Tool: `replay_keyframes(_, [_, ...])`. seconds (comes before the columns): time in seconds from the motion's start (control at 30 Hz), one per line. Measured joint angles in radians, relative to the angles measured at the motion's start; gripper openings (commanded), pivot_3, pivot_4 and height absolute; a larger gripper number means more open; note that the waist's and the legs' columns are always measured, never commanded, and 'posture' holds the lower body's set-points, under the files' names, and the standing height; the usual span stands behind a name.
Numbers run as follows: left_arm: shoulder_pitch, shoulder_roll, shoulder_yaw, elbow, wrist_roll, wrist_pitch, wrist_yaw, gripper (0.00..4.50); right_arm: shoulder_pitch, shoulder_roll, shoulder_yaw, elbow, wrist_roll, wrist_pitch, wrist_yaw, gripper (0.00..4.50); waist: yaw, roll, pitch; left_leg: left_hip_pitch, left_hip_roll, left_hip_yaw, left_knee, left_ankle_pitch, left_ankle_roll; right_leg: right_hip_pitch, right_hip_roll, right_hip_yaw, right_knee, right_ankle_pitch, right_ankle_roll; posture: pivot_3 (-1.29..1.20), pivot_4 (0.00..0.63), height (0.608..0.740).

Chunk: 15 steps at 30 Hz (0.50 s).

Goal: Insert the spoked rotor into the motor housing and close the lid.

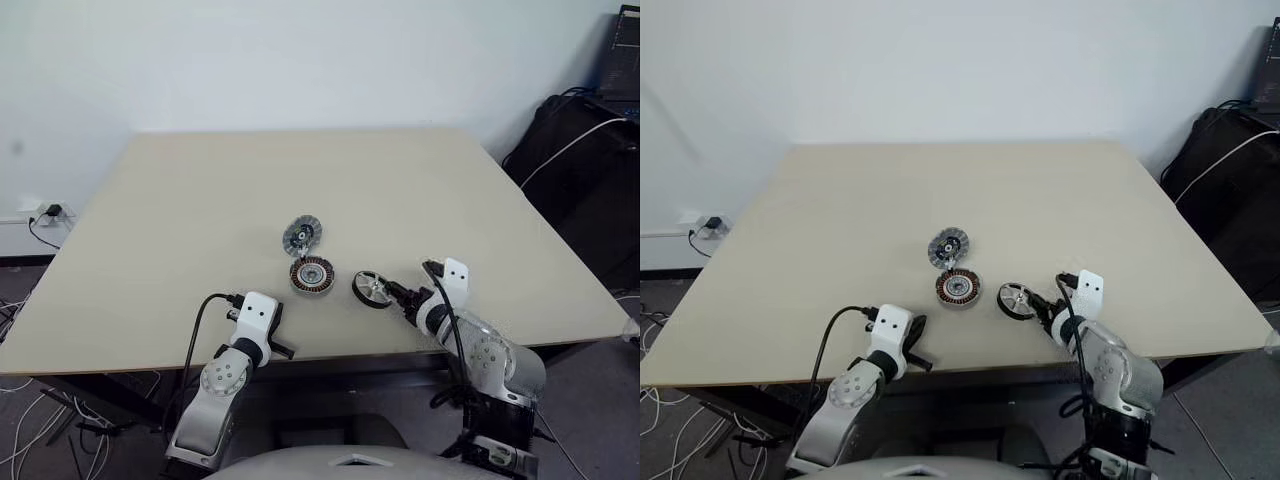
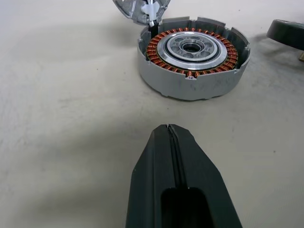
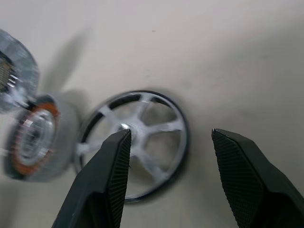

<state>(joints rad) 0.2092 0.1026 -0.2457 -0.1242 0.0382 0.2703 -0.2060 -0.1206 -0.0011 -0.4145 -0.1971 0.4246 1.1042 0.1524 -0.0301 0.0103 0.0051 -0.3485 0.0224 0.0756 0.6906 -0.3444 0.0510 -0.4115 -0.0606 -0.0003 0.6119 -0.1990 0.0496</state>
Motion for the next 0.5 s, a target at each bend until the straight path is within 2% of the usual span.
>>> replay_keyframes(0.5, [0.005,-0.002,0.007,0.0,0.0,0.004,0.011,0.0,-0.063,0.018,-0.065,0.117,0.087,0.033,-0.068,2.88,-0.006,0.001,0.0,0.0,0.0,0.0,0.0,0.0,0.0,0.0,0.0,0.0,0.0,0.0,0.0,0.0,0.0,0.74])
